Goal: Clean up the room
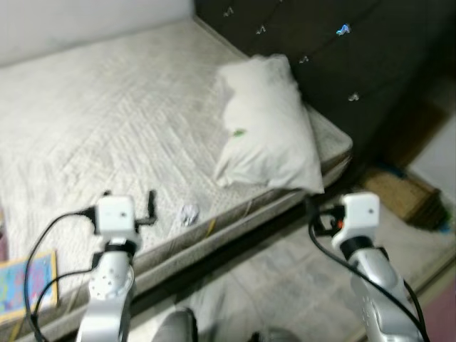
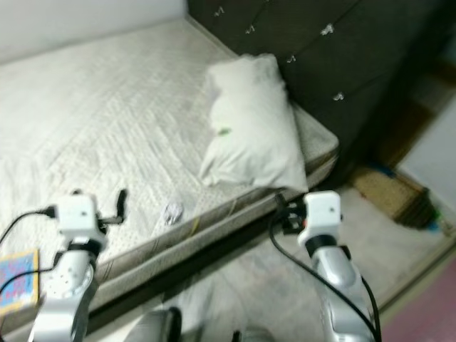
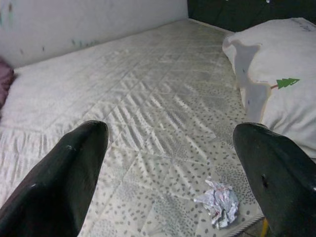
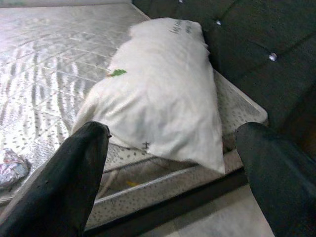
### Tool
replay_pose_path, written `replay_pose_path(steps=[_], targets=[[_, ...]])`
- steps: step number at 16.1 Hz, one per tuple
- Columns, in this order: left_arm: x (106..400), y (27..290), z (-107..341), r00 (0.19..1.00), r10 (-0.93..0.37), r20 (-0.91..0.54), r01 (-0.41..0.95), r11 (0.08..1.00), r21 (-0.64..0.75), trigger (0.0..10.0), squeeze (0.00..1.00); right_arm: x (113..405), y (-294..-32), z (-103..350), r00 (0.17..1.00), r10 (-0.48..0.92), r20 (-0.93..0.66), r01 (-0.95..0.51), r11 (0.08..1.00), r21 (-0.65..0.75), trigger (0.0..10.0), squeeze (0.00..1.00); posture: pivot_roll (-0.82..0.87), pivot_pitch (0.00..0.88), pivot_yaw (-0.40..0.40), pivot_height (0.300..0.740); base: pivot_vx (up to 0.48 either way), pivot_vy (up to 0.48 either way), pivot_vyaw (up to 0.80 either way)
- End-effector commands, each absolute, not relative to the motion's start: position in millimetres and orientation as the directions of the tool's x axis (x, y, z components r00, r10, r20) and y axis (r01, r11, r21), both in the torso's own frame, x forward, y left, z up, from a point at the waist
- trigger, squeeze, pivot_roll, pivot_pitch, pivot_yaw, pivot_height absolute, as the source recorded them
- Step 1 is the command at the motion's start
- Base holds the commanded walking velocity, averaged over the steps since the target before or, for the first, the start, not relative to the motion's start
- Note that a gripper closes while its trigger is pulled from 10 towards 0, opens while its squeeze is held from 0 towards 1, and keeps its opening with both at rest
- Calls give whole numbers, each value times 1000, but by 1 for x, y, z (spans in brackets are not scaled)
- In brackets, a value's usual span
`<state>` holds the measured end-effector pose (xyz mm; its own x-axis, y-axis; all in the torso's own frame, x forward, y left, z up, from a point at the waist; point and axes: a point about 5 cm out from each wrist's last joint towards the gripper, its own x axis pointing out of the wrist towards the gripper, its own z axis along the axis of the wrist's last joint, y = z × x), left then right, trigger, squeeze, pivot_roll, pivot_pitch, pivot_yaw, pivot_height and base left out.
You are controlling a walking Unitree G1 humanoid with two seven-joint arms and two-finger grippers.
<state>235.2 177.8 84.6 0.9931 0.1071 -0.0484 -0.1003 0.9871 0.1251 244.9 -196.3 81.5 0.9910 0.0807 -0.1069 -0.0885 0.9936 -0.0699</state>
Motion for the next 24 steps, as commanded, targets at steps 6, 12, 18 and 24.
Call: replay_pose_path(steps=[6, 12, 18, 24], targets=[[232, 179, 86, 995, 81, -55, -75, 992, 97, 10000, 0, 244, -194, 83, 991, 91, -101, -97, 994, -50, 10000, 0, 3, 145, -60, 740, 267, 0, 0], [231, 180, 85, 994, 85, -61, -79, 992, 96, 10000, 0, 246, -193, 84, 989, 105, -103, -111, 992, -59, 10000, 0, 6, 140, -68, 740, 384, 0, 0], [236, 181, 84, 992, 115, -57, -107, 987, 121, 10000, 0, 247, -191, 83, 988, 117, -102, -125, 990, -68, 10000, 0, 8, 128, -65, 740, 42, 0, 298], [235, 180, 83, 991, 113, -66, -105, 988, 113, 10000, 0, 248, -188, 82, 987, 126, -103, -133, 989, -62, 10000, 0, 17, 125, -63, 740, 0, 0, 800]])
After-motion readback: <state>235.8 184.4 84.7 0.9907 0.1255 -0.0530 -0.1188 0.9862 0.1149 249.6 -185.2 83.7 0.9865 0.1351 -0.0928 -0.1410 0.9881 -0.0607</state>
